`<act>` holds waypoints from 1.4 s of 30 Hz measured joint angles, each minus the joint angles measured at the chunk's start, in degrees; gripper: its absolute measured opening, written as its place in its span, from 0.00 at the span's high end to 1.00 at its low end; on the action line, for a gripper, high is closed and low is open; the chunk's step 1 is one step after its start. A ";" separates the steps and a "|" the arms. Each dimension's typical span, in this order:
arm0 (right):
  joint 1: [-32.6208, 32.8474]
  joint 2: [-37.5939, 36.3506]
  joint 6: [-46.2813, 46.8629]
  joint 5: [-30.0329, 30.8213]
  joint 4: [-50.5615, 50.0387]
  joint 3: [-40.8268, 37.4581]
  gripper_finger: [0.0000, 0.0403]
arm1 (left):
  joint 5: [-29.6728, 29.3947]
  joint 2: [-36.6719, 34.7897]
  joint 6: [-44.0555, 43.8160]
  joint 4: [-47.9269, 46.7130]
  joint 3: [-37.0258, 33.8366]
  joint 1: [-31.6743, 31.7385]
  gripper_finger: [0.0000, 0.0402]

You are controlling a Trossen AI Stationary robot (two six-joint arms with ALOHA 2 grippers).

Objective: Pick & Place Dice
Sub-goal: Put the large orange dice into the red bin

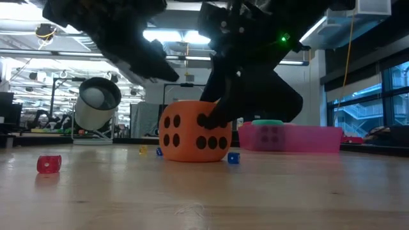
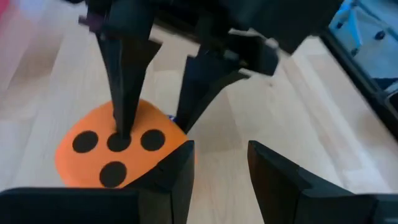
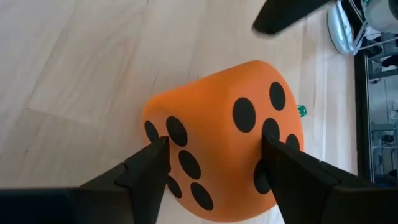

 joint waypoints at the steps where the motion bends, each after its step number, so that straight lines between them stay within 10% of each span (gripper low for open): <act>1: 0.00 0.37 -0.06 0.57 0.59 0.04 0.41 | 0.36 -0.52 -0.01 0.00 0.00 -0.02 0.64; 23: -0.63 0.48 -1.36 0.48 1.43 0.07 0.69 | 5.89 -17.71 -0.10 -4.40 -0.11 -2.06 0.64; 42: -0.72 0.51 -1.33 0.87 2.73 0.07 0.70 | 2.64 -19.95 0.03 -8.35 -0.11 -3.50 0.64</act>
